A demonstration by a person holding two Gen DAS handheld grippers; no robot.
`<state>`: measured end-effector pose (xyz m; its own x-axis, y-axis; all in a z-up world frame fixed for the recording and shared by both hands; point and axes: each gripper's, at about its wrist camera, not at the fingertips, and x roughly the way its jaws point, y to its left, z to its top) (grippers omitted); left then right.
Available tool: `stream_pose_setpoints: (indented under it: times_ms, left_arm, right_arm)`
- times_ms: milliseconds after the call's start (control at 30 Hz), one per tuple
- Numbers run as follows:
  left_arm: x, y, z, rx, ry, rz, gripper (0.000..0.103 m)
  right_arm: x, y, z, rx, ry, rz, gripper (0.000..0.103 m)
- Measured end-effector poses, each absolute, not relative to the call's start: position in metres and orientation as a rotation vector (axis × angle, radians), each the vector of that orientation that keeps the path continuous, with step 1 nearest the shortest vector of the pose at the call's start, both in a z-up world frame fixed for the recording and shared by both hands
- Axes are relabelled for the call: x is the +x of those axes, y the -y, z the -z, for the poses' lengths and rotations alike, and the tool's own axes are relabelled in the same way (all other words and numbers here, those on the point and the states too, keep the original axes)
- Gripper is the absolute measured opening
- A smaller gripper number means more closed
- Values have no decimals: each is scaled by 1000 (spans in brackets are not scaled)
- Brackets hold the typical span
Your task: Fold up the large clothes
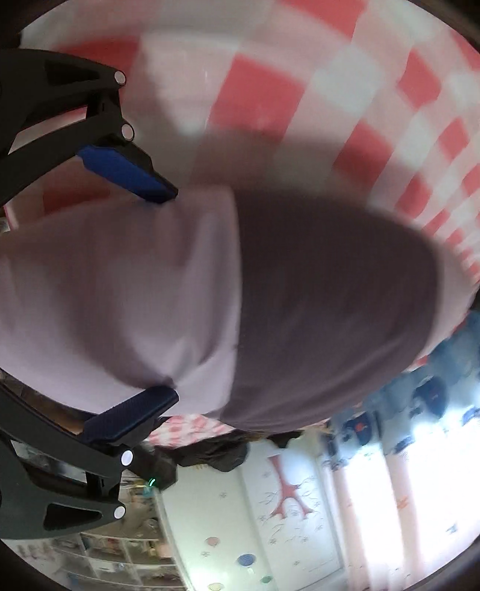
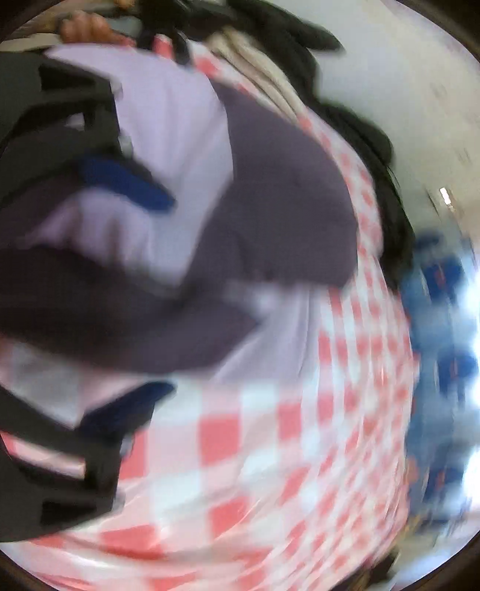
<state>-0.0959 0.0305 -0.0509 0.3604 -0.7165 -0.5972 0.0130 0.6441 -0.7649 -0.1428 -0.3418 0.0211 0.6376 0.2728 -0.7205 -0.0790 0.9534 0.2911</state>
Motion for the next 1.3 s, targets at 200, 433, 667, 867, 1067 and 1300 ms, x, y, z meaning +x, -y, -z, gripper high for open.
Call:
stream_pose_setpoints:
  times_ms: [200,433,667,867,1067,1300]
  left_arm:
    - [-100,-6,30,-571,-1070,508,97]
    - [-126,-26,-12,-438,-942,368,96]
    - [-134,-101,-35,-350,-934,33,96]
    - [-136,-121,-6,-370,-937,-43,97]
    - [-148,-97,-23,-176,-838,-139,97]
    - [-153,-85,-36,-169,-778,-114,97]
  right_arm:
    - [-129,367,27,648,-931,-373,96]
    - [-93,329,25,688,-952,-578,97]
    - [-44,224,21,640,-971,-768,97]
    - [-32,199,32,516,-1083,-727,98]
    - [-49,217,-83,343,-854,-608,97]
    - [-32,108,-68,299,-835,-707,98]
